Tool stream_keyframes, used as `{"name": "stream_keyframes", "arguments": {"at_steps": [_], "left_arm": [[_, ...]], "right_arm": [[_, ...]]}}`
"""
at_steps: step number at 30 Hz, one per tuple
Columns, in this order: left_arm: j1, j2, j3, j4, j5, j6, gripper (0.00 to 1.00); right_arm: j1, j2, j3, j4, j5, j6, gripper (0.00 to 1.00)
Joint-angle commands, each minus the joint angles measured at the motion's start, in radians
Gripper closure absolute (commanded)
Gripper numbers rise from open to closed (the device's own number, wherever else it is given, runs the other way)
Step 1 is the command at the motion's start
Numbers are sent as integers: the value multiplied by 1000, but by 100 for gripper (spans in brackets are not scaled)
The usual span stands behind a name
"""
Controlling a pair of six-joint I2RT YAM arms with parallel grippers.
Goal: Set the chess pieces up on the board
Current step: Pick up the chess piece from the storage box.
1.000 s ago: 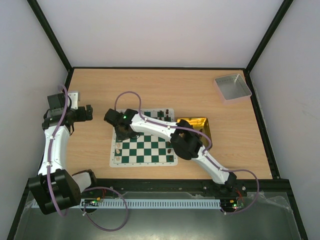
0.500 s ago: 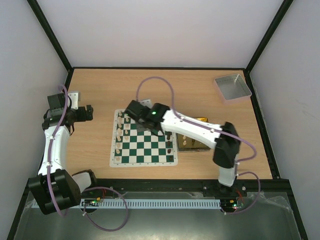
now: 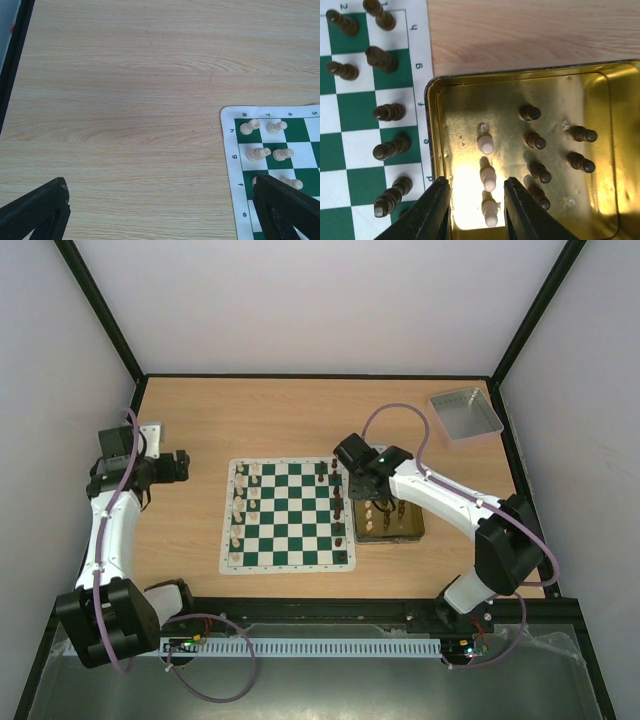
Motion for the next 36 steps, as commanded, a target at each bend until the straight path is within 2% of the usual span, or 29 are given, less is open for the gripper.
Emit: {"name": "stream_keyframes", "arguments": {"at_steps": [1,13,26,36], "left_arm": [[-12,10,-10,2,15,1,1],[-18,16,-5,-7,40,8,1],[-21,19,-7,-5,39,9,1],[-21,19,-7,-5,40,8,1]], "right_arm": [[-25,1,-38,63,-62,-39,71],[-136,66,-114,164,-181,-73,72],[-142,116,-155,219,-221,-76,77],[-144,135,-150,227,-213,-75,89]]}}
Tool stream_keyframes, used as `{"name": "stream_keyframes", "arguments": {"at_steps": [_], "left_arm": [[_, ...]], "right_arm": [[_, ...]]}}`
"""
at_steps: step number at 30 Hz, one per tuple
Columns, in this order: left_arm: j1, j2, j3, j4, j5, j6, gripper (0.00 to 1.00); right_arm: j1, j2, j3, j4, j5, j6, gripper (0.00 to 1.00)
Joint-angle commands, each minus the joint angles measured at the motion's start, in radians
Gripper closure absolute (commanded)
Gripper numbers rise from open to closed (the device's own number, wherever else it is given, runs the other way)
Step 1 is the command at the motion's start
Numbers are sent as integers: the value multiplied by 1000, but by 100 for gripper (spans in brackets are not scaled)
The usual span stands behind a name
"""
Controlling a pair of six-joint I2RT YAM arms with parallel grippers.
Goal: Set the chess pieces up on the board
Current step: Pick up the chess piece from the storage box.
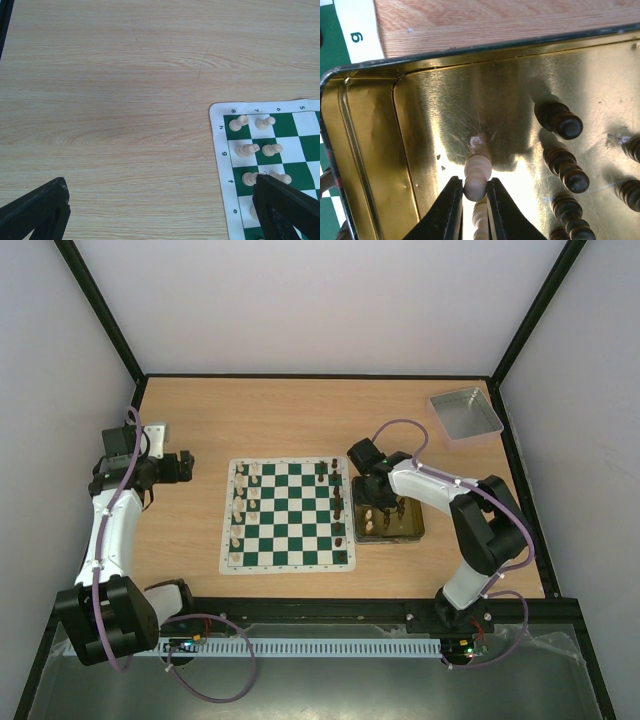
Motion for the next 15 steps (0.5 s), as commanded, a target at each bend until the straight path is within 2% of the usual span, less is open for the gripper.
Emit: {"name": "stream_keyframes", "arguments": {"at_steps": [1,8,15], "left_arm": [[-4,3,-7,-2,14,5,1],[-4,-2,-6,-4,14,5,1],[-3,-2,-7,-2,14,5,1]], "right_arm": [[-4,12,1,12,9,-6,89],[-4,22,15,1,15,-6,95],[-3,-74,68,-99,66,-42,95]]}}
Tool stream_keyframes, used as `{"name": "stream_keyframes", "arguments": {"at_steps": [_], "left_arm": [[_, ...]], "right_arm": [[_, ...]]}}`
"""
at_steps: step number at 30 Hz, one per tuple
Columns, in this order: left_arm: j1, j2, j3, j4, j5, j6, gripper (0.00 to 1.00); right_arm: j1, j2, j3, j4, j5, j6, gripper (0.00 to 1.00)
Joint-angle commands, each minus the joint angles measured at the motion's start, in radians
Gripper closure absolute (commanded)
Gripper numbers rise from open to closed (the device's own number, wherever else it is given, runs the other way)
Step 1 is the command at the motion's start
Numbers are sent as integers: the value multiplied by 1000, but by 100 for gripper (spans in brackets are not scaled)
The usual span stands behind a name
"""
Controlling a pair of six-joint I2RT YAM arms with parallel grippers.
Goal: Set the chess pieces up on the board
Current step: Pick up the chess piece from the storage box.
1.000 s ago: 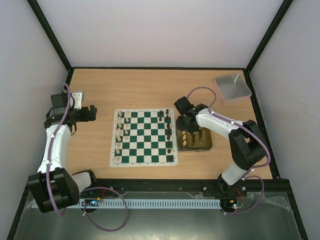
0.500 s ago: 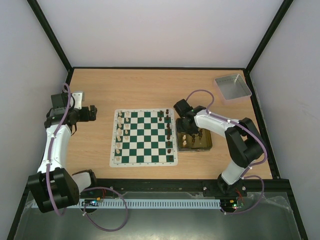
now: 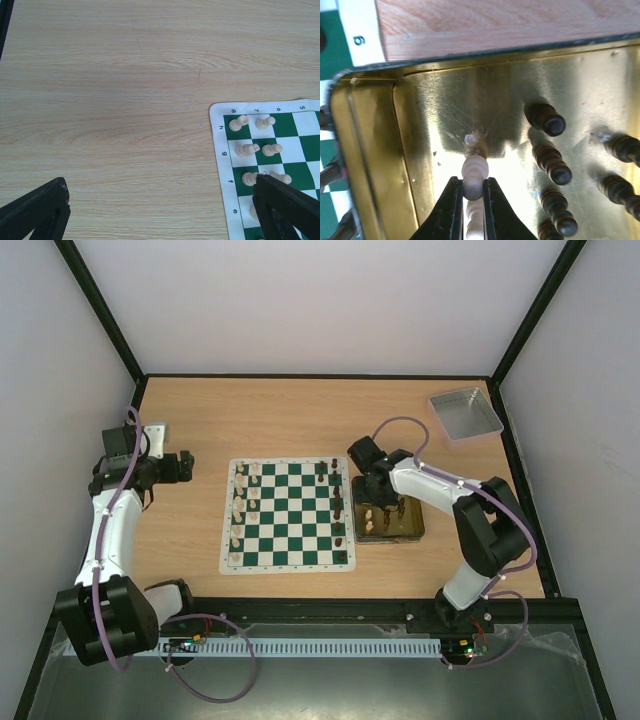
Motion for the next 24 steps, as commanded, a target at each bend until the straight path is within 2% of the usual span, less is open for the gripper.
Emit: {"name": "stream_keyframes", "arguments": {"at_steps": [1,7,12,18,24], "left_arm": [[-4,0,-7,-1,15,4,1],[-3,-1,-7,0,12,4,1],[-4,-5,-8,1,8,3,1],[-3,-13,-7,5,-3,1,1],[-4,-23,-11,10,-19,-2,1]], "right_arm": [[-2,-82,64,-92,51,-24,95],[52,-139,138,-181,64,-15,94],[181,-132,240,-242,84,47,94],[396,-33,387,-266,111,129,94],[547,105,513,-255,100,165,94]]}}
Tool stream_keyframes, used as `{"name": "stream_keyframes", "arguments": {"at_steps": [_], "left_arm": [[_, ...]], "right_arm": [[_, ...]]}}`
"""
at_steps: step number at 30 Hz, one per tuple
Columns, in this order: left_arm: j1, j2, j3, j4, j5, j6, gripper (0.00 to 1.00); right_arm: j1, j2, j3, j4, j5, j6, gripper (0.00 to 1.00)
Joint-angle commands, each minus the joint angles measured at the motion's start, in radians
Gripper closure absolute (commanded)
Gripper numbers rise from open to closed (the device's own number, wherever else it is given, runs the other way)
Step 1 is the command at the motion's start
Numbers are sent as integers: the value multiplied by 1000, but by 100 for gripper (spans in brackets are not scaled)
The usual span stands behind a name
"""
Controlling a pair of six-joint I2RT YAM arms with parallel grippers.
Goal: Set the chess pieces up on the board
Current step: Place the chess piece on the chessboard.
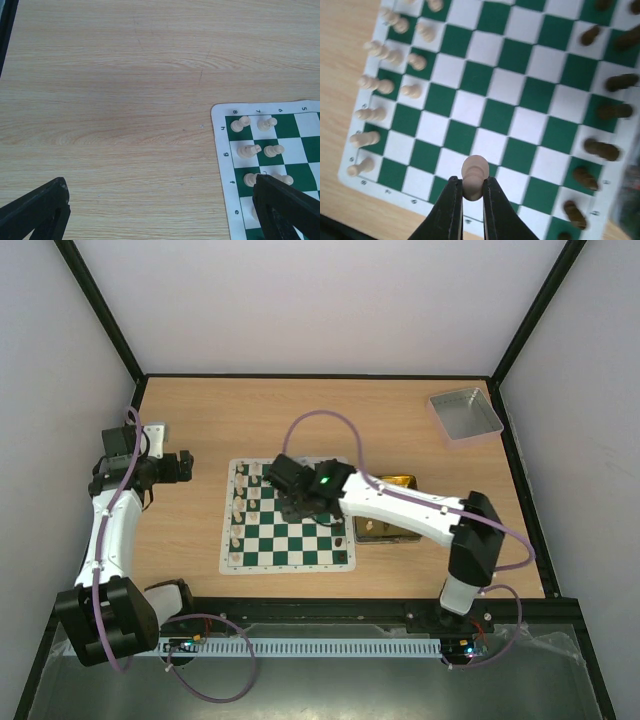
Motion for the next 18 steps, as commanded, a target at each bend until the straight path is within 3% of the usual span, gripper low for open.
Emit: {"name": "stream_keyframes", "arguments": {"at_steps": [1,7,18], "left_arm": [[-5,-18,-10,10,-17,-2,1],[-2,-6,-5,9,-35,-11,1],[4,-8,-6,10,-36,-14,1]], "right_arm": [[91,105,90,-39,15,48,94],[150,268,217,-46,-5,27,94],[152,479,428,-67,-39,-31,94]]}}
